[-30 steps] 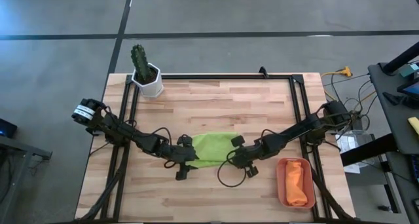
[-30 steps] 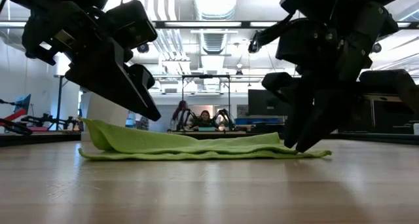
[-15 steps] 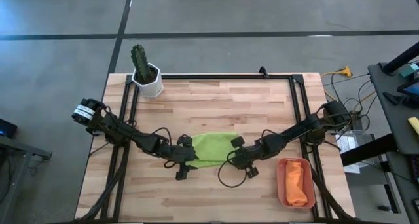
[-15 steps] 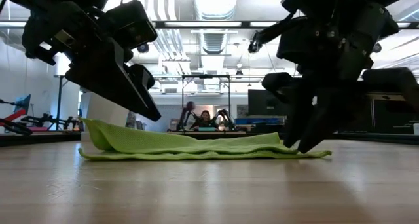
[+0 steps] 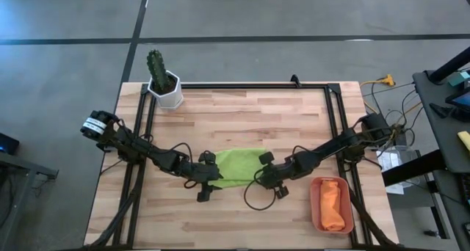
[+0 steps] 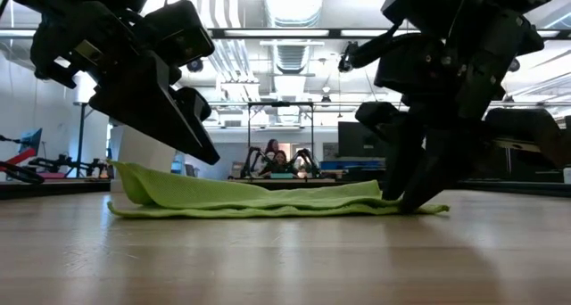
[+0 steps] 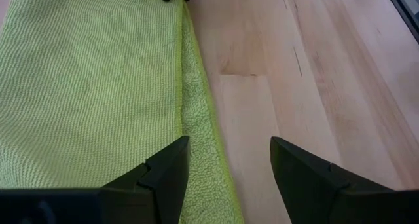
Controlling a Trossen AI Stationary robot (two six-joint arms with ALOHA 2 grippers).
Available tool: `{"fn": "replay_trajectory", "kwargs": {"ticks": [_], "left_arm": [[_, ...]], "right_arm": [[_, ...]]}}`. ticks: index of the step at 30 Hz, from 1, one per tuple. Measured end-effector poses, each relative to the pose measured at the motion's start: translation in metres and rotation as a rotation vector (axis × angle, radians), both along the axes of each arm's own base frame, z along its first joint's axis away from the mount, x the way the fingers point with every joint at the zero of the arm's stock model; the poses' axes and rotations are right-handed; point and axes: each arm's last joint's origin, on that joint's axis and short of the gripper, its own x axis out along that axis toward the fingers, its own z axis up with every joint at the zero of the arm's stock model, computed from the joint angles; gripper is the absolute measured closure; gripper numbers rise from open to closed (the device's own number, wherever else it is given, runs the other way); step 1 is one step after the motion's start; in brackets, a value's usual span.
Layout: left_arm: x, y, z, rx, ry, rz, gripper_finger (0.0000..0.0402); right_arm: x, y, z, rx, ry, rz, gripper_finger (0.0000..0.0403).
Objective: Roll microfiber towels into tight, uniform cylinder then place into a basket
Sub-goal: Fold the green microfiber cloth
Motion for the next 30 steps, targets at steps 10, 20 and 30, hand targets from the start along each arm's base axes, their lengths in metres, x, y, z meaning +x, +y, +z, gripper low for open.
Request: {"fn": "replay_trajectory", "kwargs": {"ticks": [10,20,30], "left_arm": [[-0.0001,-0.0002,-0.0001,0.0,0.001,-0.001,0.0207],[-0.0001,-0.0002,-0.0001,0.0,0.001,-0.001,0.0207],[-0.0001,-0.0001,-0.0001,0.0,0.001,0.0,0.0207]], "right_arm": [[-0.0009,0.0011,-0.0003,0.038,0.018,0.021,0.0343],[-0.0013,0.0024,-0.0003,0.084,0.032,0.039,0.0344],[-0.0004,0.0006,-0.0001,0.135,0.04,-0.009,0.0278]]}}
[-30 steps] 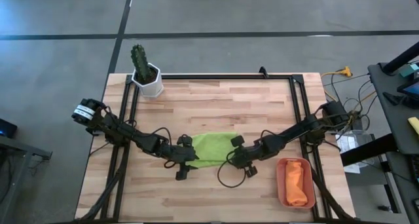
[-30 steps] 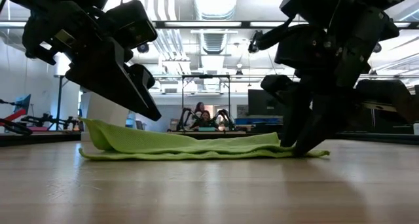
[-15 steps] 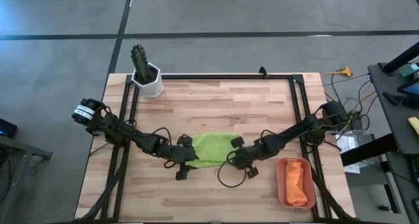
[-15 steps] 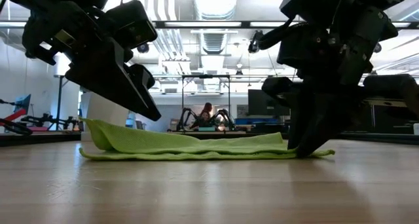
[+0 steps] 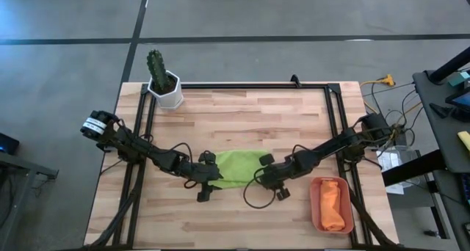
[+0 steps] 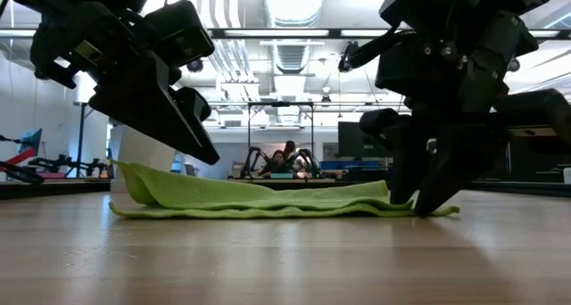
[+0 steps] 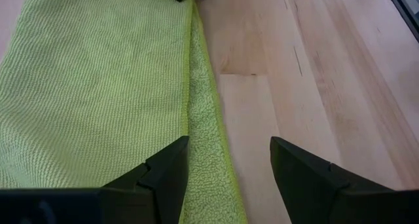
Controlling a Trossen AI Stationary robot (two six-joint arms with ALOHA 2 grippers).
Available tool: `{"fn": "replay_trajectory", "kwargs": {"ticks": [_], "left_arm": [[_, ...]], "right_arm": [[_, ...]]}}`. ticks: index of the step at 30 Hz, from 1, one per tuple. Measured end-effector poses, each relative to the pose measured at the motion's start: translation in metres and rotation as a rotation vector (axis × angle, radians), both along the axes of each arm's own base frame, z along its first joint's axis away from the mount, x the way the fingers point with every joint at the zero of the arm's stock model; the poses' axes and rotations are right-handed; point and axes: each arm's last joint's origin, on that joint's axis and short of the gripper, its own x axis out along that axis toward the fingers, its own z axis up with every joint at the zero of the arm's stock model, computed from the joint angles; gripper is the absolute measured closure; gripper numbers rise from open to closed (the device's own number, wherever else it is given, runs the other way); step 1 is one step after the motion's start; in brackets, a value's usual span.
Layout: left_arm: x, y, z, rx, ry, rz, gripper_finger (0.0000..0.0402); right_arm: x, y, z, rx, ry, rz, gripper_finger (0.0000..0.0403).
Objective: Roll microfiber towels into tight, uniform cylinder then place into a basket
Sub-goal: Fold the green microfiber cloth
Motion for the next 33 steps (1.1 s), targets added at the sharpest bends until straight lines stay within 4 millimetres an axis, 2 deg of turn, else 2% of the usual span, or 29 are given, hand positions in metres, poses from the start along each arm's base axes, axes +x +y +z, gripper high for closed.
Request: {"fn": "replay_trajectory", "kwargs": {"ticks": [3,7,23,33], "left_arm": [[0.0001,0.0002,0.0,0.0,0.0,0.001,0.0207],[0.0001,0.0002,0.0,0.0,0.0,0.001,0.0207],[0.0001,0.0001,0.0,-0.001,0.0,0.001,0.0207],[0.0001,0.0001,0.0001,-0.002,-0.001,0.002,0.0207]], "right_arm": [[0.0001,-0.0001,0.0002,-0.004,-0.003,-0.001,0.0254],[0.0001,-0.0001,0.0002,-0.01,-0.005,0.008,0.025],[-0.0013,0.0009,-0.0003,0.006,0.013,0.059,0.0355],[-0.0027,0.0014,-0.0006,0.038,0.036,0.058,0.0349]]}}
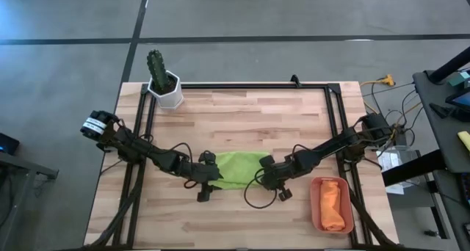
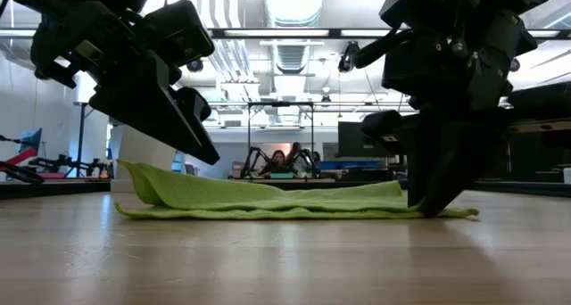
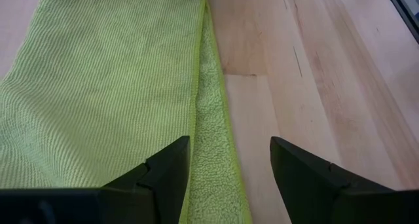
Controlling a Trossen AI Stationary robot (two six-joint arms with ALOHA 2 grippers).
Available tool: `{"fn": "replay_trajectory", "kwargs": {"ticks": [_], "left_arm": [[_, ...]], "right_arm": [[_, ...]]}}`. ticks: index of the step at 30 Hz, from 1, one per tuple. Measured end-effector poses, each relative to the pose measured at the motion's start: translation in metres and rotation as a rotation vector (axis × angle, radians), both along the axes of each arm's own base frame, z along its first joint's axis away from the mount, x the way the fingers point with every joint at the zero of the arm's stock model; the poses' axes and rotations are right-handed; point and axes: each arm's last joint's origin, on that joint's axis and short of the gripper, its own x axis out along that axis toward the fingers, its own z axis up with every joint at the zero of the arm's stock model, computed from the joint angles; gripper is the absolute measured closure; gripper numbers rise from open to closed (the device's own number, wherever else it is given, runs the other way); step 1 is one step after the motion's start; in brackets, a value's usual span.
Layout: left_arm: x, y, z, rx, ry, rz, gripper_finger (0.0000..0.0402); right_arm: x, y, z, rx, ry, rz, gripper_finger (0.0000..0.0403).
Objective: Roll microfiber towels into tight, uniform cylinder then place into a basket
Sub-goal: Fold the green microfiber cloth
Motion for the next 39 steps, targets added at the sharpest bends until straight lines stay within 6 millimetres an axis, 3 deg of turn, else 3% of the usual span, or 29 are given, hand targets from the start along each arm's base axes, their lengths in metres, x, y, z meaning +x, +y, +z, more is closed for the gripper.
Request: {"fn": "replay_trajectory", "kwargs": {"ticks": [12,24,39], "left_arm": [[0.0003,-0.0004,0.0005,-0.002,-0.007,-0.001,0.0207],[0.0011,-0.0007,0.0016,-0.007,-0.02,-0.001,0.0207],[0.0003,0.0,0.0002,-0.005,-0.015,0.0,0.0207]], "right_arm": [[-0.0014,-0.0003,0.0079,0.026,-0.013,-0.026,0.0286],[-0.0033,-0.0014,0.0022,-0.001,0.0,-0.017,0.0342],[-0.0038,-0.0033,0.0023,-0.061,-0.018,-0.032,0.0346]]}}
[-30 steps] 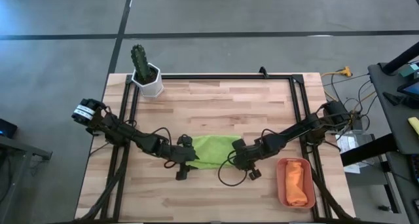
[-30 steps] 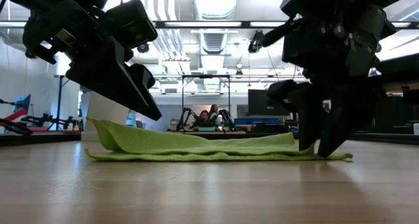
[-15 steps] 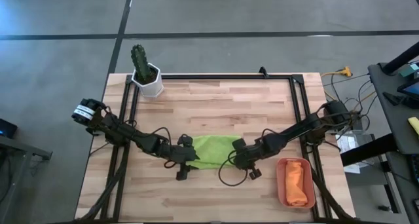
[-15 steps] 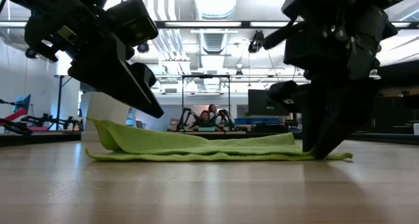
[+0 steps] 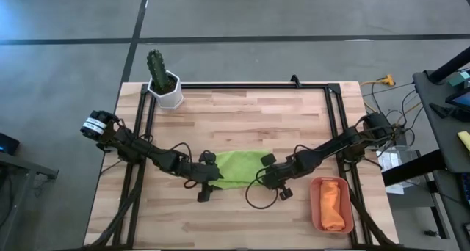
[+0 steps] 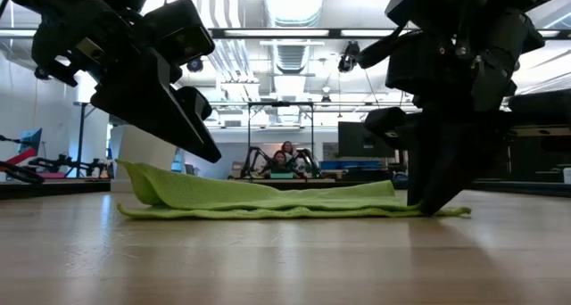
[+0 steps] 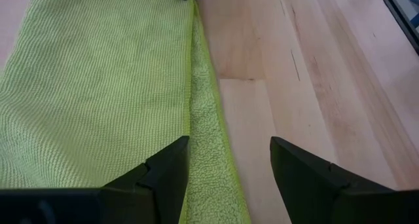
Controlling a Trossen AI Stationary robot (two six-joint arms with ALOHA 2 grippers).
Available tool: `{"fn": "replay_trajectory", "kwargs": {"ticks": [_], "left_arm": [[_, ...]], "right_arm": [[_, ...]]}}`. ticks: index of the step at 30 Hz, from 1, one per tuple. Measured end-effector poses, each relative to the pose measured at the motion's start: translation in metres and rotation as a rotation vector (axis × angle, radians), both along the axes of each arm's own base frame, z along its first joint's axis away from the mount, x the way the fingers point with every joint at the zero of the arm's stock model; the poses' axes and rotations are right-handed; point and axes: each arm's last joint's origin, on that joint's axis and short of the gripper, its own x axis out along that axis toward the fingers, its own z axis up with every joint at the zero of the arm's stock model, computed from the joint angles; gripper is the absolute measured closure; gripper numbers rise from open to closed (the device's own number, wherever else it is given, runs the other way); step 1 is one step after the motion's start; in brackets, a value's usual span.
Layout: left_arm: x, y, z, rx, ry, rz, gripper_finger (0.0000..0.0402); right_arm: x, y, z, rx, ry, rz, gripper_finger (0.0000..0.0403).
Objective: Roll microfiber towels into tight, uniform cylinder then place into a basket
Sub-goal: Fold the green microfiber cloth
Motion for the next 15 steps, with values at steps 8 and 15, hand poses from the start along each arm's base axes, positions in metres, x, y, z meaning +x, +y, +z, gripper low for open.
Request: {"fn": "replay_trajectory", "kwargs": {"ticks": [8,15], "left_arm": [[0.0,0.0,0.0,0.0,0.0,0.0,0.0207],[0.0,0.0,0.0,0.0,0.0,0.0,0.0207]], "right_arm": [[-0.001,-0.0004,0.0047,0.009,-0.008,-0.009,0.0332],[-0.0021,-0.0007,0.0089,0.015,-0.014,-0.013,0.0339]]}}
